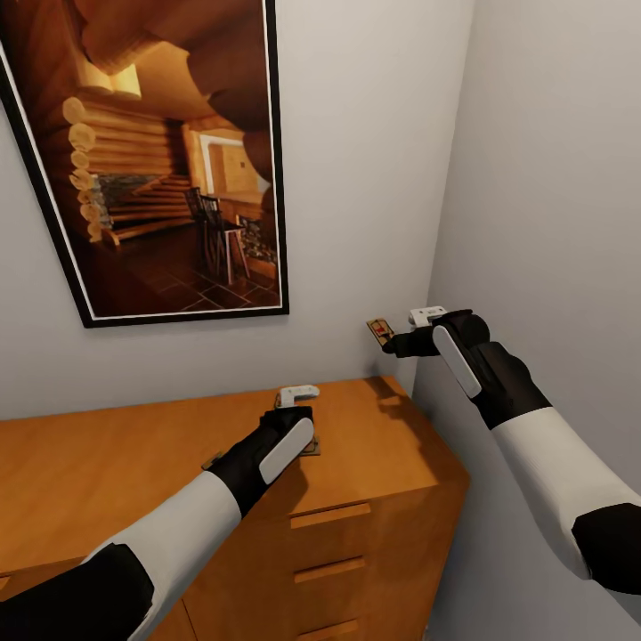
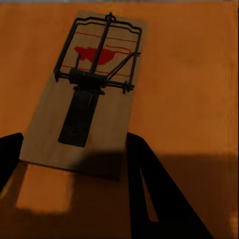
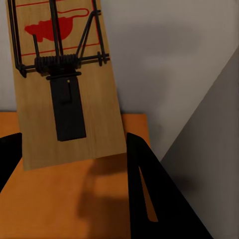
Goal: Take the four mousetraps from the cabinet in the bathroom and place them on the bathroom floor. Make sure all four end up on the same floor surface, and ensure that at least two of them are either under or directly next to the same bathroom sink.
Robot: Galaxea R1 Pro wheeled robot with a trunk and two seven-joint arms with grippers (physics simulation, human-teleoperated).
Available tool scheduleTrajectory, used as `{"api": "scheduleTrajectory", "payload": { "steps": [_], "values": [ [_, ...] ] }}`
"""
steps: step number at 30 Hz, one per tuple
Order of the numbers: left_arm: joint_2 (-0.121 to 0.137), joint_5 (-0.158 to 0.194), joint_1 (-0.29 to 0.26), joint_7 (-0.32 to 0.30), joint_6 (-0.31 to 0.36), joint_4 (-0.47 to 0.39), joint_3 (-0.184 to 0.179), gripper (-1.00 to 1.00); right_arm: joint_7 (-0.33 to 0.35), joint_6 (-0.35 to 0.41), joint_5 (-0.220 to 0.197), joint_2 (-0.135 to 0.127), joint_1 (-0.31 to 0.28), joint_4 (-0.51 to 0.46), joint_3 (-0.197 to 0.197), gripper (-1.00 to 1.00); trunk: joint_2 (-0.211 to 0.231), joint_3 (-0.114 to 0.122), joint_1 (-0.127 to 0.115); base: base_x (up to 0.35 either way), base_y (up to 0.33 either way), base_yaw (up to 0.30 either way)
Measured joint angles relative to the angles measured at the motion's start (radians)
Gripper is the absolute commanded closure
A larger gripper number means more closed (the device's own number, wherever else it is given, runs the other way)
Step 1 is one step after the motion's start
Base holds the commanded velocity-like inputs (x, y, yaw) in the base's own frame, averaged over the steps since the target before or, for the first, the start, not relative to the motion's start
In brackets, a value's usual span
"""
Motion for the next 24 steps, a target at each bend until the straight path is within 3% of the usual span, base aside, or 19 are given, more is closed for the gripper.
{"api": "scheduleTrajectory", "payload": {
  "steps": [3,11,24],
  "values": [
    [0.0,-0.005,0.0,0.04,0.02,-0.09,-0.003,1.0,0.0,0.0,0.0,0.0,0.0,0.0,-0.001,1.0,0.0,0.0,0.0,0.0,0.0,0.0],
    [0.0,-0.011,0.0,0.198,0.176,-0.285,0.002,1.0,0.0,0.0,0.0,0.0,0.0,0.0,0.0,1.0,0.0,0.0,0.0,0.0,0.0,0.0],
    [0.0,-0.008,0.0,0.207,0.194,-0.307,0.005,1.0,0.0,0.0,0.002,0.0,0.0,0.0,0.0,1.0,0.0,0.0,0.0,0.0,0.0,0.0]
  ]
}}
